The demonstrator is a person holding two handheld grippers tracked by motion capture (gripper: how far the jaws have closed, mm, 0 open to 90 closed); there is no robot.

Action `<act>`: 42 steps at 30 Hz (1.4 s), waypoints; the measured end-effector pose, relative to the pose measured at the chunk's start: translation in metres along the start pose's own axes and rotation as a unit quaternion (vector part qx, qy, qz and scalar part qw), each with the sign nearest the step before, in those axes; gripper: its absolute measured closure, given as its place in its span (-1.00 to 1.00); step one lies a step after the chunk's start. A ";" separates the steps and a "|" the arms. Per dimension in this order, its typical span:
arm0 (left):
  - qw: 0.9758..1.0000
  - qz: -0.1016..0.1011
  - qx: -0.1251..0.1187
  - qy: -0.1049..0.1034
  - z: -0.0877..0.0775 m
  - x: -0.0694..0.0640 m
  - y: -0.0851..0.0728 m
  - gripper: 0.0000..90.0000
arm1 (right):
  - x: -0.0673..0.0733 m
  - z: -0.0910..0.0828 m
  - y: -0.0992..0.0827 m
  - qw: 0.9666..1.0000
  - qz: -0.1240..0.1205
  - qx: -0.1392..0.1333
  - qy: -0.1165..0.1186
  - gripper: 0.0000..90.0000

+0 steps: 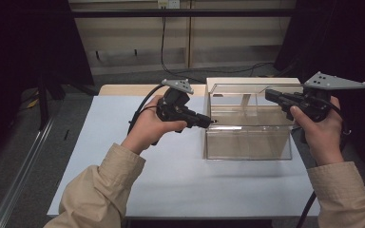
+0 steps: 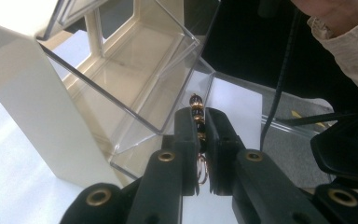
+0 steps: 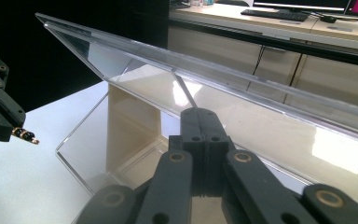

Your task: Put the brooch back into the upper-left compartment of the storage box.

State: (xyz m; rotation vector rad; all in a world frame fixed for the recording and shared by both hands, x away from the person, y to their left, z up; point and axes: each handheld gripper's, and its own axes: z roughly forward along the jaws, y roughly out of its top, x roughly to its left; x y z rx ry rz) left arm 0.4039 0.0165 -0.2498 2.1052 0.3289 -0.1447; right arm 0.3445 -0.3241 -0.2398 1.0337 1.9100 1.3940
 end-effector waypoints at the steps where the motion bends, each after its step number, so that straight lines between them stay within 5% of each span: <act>1: 1.000 0.000 0.000 0.001 0.000 0.000 0.001 0.87 | 0.000 0.000 0.000 1.000 0.000 0.000 0.000 1.00; 42: 0.999 0.012 -0.002 0.032 0.016 0.006 0.023 0.87 | 0.000 0.001 0.000 1.000 -0.001 0.001 0.000 1.00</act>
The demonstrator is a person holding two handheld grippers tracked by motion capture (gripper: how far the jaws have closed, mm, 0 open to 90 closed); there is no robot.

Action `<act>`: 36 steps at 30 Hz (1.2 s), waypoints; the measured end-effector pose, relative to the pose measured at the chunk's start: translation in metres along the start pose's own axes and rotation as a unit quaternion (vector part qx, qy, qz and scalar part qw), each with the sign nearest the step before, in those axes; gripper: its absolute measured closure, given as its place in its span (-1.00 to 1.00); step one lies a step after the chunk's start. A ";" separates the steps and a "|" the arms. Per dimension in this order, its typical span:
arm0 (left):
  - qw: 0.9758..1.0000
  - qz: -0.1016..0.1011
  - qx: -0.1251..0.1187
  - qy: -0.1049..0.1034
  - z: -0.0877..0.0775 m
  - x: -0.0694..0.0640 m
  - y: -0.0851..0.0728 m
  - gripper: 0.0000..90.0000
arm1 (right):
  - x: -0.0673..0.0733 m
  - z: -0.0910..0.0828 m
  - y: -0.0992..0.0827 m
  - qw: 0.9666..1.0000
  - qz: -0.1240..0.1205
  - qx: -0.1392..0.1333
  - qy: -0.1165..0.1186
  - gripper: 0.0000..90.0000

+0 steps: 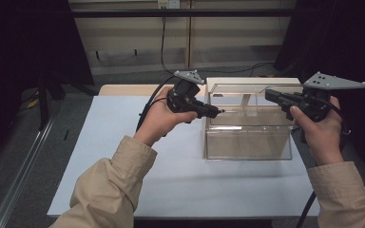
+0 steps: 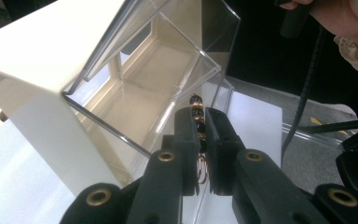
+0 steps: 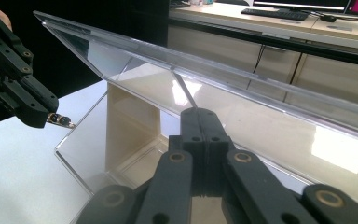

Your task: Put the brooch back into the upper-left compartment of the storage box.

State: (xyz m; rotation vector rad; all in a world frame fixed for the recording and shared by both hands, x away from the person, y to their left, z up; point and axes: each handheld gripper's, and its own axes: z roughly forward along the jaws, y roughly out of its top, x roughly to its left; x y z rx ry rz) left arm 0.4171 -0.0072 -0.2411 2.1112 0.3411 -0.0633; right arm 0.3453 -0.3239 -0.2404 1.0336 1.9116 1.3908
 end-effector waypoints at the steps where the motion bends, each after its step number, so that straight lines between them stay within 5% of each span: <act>1: 1.000 0.000 0.001 0.002 0.001 0.000 0.000 0.87 | 0.000 0.000 0.000 1.000 0.000 0.001 -0.001 1.00; 36: 1.000 -0.002 0.001 0.018 0.019 0.006 0.003 0.87 | -0.001 0.000 -0.001 1.000 0.002 0.000 0.002 1.00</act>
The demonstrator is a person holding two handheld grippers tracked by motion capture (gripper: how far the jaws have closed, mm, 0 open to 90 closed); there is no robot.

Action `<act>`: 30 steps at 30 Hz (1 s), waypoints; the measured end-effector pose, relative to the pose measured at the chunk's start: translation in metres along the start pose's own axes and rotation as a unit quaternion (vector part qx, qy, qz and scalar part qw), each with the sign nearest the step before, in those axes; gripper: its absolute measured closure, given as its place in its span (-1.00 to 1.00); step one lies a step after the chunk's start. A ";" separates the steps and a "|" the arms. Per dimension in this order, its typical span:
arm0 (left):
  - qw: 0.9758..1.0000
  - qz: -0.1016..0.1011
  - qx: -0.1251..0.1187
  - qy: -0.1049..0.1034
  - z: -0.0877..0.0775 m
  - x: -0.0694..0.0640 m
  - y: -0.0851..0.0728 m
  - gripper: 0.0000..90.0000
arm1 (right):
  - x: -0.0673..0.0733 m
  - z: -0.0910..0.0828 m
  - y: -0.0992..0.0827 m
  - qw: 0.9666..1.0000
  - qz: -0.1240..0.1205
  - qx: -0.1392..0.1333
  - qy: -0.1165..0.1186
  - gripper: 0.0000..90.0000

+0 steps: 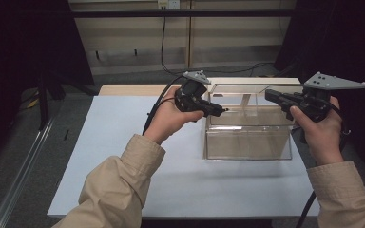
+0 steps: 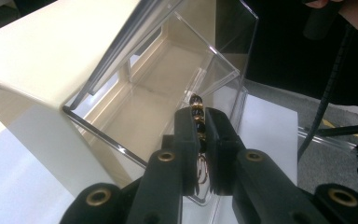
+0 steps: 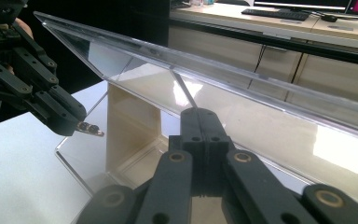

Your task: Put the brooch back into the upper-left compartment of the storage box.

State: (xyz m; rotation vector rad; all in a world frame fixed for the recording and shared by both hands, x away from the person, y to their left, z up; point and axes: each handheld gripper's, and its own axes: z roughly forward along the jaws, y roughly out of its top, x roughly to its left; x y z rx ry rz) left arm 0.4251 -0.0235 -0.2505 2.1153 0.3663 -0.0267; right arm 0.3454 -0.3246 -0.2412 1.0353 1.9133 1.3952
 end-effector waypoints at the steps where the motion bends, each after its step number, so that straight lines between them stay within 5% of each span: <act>1: 1.000 0.000 0.001 0.001 0.001 0.000 0.000 0.87 | 0.000 0.000 0.000 1.000 0.000 0.000 0.000 1.00; 30: 1.000 0.005 -0.006 0.000 0.009 0.000 0.004 0.86 | -0.001 0.002 -0.001 1.000 -0.002 0.003 0.000 1.00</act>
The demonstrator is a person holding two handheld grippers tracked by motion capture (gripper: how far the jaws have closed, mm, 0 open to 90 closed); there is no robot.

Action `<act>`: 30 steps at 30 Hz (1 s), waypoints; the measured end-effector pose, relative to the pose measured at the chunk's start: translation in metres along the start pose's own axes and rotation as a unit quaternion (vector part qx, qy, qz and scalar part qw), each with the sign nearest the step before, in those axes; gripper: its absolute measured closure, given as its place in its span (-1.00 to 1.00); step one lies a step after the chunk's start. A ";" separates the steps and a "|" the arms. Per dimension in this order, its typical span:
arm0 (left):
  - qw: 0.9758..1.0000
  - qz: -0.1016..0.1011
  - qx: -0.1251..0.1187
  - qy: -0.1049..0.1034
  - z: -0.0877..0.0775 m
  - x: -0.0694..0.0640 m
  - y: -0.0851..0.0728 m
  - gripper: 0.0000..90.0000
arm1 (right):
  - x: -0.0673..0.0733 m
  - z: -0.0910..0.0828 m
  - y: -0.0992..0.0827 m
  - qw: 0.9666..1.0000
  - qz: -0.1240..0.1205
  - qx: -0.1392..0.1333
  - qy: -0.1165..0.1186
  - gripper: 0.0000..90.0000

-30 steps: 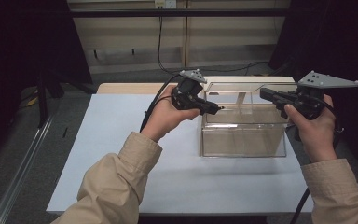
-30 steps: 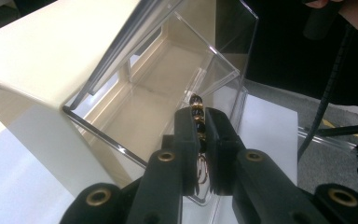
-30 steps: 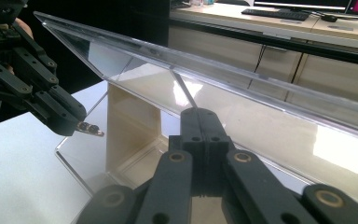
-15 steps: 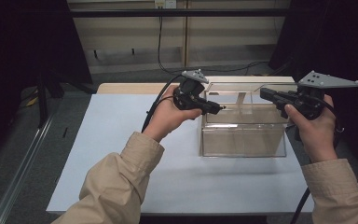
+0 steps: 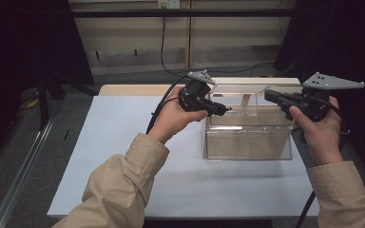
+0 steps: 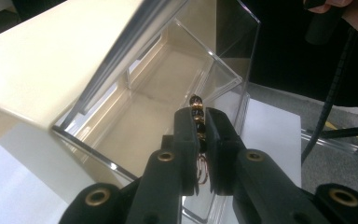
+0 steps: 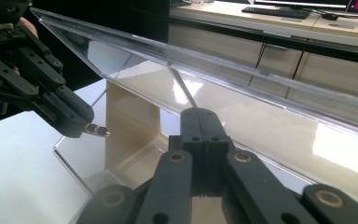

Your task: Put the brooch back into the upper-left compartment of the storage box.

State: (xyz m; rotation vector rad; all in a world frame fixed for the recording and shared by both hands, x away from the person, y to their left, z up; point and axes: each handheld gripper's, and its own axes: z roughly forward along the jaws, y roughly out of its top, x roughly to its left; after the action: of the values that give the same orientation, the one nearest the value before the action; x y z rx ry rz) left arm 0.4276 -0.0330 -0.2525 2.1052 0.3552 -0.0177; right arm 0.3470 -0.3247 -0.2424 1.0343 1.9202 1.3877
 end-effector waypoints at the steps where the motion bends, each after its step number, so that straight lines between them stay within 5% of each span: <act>1: 1.000 -0.001 -0.001 0.000 0.001 0.000 0.000 0.86 | 0.000 0.000 0.000 1.000 0.002 -0.001 0.001 1.00; 7: 1.000 0.004 -0.002 0.004 0.003 0.000 0.000 0.83 | 0.000 0.000 0.000 1.000 -0.001 0.000 0.001 1.00; 13: 1.000 0.020 0.003 0.012 0.003 -0.002 -0.002 0.56 | 0.000 0.000 -0.001 1.000 0.001 0.000 0.001 1.00; 30: 1.000 0.010 -0.005 0.008 -0.015 -0.008 -0.007 0.19 | 0.001 0.000 -0.002 1.000 0.001 0.001 0.002 1.00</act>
State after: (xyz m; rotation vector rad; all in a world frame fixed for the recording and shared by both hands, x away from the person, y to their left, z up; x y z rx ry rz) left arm 0.4163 -0.0187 -0.2490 2.1008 0.3421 0.0124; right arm 0.3458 -0.3245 -0.2447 1.0359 1.9241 1.3896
